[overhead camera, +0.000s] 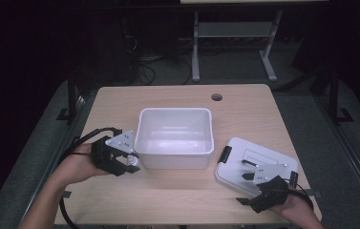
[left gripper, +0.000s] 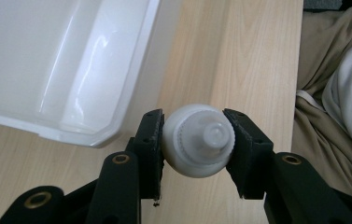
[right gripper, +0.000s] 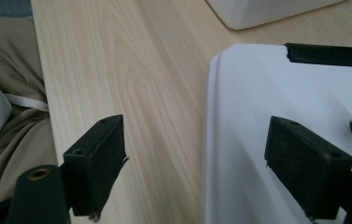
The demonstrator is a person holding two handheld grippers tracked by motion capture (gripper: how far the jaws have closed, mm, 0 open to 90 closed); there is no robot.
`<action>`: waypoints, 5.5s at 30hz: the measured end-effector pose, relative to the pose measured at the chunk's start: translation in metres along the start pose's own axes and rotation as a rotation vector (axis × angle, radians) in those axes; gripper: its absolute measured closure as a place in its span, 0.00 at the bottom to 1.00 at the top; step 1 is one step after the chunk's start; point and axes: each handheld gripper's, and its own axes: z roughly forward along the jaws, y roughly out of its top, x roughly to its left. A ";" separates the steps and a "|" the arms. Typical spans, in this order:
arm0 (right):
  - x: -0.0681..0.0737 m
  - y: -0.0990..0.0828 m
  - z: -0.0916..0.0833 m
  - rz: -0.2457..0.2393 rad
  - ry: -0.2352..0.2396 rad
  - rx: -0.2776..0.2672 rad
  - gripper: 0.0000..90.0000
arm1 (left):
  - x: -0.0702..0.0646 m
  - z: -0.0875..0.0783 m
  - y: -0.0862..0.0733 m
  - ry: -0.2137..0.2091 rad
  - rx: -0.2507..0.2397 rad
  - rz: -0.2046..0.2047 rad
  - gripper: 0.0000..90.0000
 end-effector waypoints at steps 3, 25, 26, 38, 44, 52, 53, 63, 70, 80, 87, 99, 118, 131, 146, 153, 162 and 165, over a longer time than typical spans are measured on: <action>0.000 0.000 0.000 0.004 -0.001 0.000 0.22 | 0.004 -0.004 0.002 0.005 -0.004 0.000 0.66; -0.002 -0.003 -0.003 0.010 -0.012 -0.006 0.22 | 0.025 -0.016 0.016 0.026 -0.012 -0.009 0.66; -0.002 -0.004 -0.003 0.008 -0.013 -0.005 0.22 | 0.026 -0.016 0.016 0.027 -0.013 -0.012 0.66; -0.003 -0.003 -0.002 0.005 -0.008 -0.001 0.22 | 0.035 -0.014 0.017 0.023 -0.016 -0.024 0.66; -0.003 -0.003 -0.004 0.010 -0.013 -0.006 0.22 | 0.040 -0.015 0.020 0.029 -0.014 -0.027 0.66; -0.003 -0.003 -0.005 0.006 -0.017 -0.011 0.22 | 0.047 -0.013 0.026 0.041 -0.005 -0.030 0.66; -0.003 -0.003 -0.006 0.007 -0.018 -0.011 0.22 | 0.048 -0.013 0.027 0.037 -0.005 -0.029 0.66; -0.004 -0.005 -0.010 0.000 -0.026 -0.017 0.22 | 0.060 -0.002 0.030 0.032 0.015 -0.039 0.66; -0.005 -0.004 -0.008 -0.003 -0.019 -0.014 0.22 | 0.064 0.003 0.031 0.030 0.029 -0.045 0.66; -0.006 -0.004 -0.008 -0.008 -0.019 -0.009 0.22 | 0.069 0.012 0.033 0.023 0.052 -0.046 0.66; -0.006 -0.005 -0.009 -0.005 -0.020 -0.014 0.22 | 0.071 0.019 0.032 0.019 0.057 -0.052 0.66; -0.006 -0.004 -0.009 0.001 -0.016 -0.020 0.22 | 0.073 0.033 0.030 0.005 0.084 -0.055 0.66; -0.007 -0.004 -0.007 -0.001 -0.014 -0.016 0.22 | 0.077 0.048 0.022 -0.004 0.086 -0.060 0.66; -0.008 -0.005 -0.007 0.007 -0.013 -0.016 0.22 | 0.081 0.059 0.021 -0.007 0.079 -0.060 0.66; -0.007 -0.004 -0.005 0.004 -0.008 -0.012 0.22 | 0.082 0.067 0.014 0.011 0.095 -0.065 0.66; -0.007 -0.005 -0.005 0.005 -0.008 -0.015 0.22 | 0.082 0.067 0.015 0.016 0.088 -0.071 0.66; -0.006 -0.004 -0.007 0.002 -0.011 -0.025 0.22 | 0.082 0.065 0.015 0.021 0.090 -0.070 0.65; -0.006 -0.004 -0.007 0.000 -0.010 -0.023 0.22 | 0.082 0.063 0.015 0.022 0.082 -0.073 0.65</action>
